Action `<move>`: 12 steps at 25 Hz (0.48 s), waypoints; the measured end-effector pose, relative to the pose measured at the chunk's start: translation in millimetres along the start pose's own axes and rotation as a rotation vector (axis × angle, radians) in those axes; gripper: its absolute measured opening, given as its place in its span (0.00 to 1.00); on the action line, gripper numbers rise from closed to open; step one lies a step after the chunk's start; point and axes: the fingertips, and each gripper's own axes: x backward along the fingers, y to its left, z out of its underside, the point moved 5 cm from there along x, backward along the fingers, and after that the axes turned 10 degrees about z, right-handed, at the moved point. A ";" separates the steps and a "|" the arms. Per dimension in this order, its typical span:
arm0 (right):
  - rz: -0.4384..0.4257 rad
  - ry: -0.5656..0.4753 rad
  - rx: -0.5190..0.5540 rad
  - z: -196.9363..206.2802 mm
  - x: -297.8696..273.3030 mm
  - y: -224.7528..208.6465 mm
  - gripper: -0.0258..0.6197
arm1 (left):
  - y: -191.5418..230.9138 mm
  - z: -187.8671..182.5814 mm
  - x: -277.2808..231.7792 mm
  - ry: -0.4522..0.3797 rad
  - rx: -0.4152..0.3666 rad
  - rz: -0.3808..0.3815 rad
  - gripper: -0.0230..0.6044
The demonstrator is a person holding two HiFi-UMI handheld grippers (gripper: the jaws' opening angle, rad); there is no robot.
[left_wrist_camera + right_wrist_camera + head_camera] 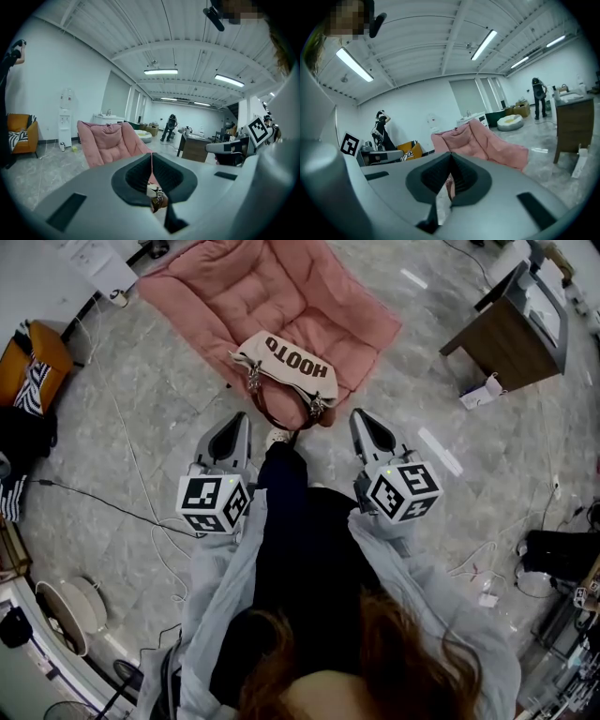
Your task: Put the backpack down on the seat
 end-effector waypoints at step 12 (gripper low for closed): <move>0.007 0.029 -0.027 7.6 -4.4 -4.2 0.05 | 0.9 9.4 -2.5 0.015 0.045 -0.004 0.07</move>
